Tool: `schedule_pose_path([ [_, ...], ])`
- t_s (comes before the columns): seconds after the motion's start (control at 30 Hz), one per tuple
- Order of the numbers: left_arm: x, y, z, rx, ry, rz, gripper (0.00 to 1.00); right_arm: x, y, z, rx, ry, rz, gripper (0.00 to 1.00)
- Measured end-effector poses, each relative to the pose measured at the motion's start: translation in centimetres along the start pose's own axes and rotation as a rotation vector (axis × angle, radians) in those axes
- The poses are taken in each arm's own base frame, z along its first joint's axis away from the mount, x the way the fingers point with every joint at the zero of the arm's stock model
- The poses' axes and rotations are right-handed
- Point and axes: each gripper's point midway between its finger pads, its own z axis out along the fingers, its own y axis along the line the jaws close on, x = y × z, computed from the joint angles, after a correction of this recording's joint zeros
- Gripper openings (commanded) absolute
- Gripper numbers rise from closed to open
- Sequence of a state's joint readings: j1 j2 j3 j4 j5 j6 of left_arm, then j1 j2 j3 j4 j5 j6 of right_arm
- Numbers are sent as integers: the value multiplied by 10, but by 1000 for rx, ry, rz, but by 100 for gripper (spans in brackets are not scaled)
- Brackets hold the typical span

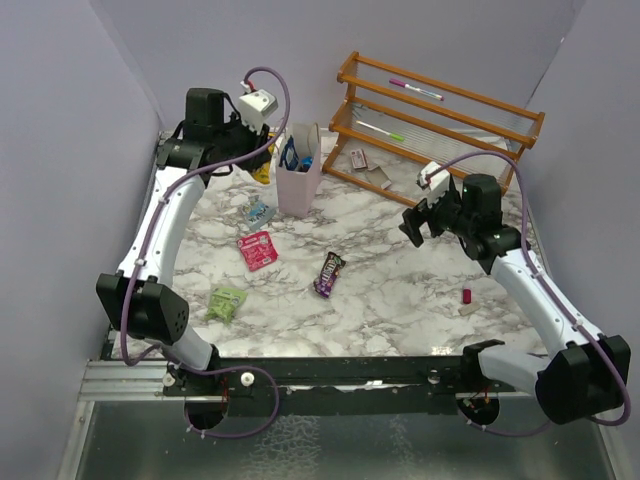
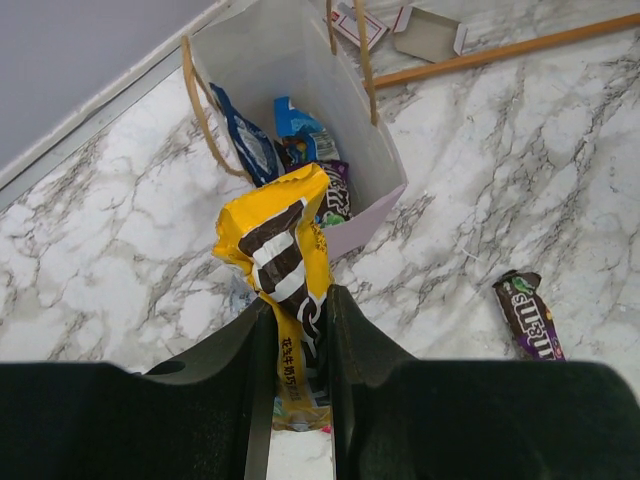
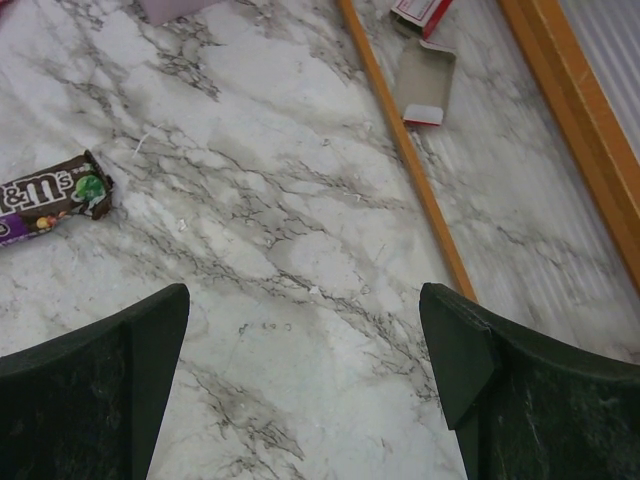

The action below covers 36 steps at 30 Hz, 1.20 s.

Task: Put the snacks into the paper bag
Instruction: Pick up the snack from the corner of the board, then place the snack in the paper bag.

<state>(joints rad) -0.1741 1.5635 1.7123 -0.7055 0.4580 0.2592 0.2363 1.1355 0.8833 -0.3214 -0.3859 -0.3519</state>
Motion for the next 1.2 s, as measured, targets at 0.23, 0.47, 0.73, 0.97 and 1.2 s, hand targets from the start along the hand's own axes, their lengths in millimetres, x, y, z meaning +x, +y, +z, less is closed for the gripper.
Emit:
schedule_pose_path([
  [0.23,-9,-18,23,25,9,40,19,1,-18,-3,83,-1,16,99],
  [0.47,-25,-22,48,9,-5,49,19,1,-19,-3,87,-3,17,99],
  [0.73,-34,-11,84,-6,-21,-24,19,0,-19,-3,87,-4,17,99],
  [0.97,-34,-2,108,-23,-18,-76,19,-1,-19,-4,89,-9,15,99],
  [1.2,-29,4,120,-35,-12,-91,20,-1,-19,-4,88,-9,14,99],
])
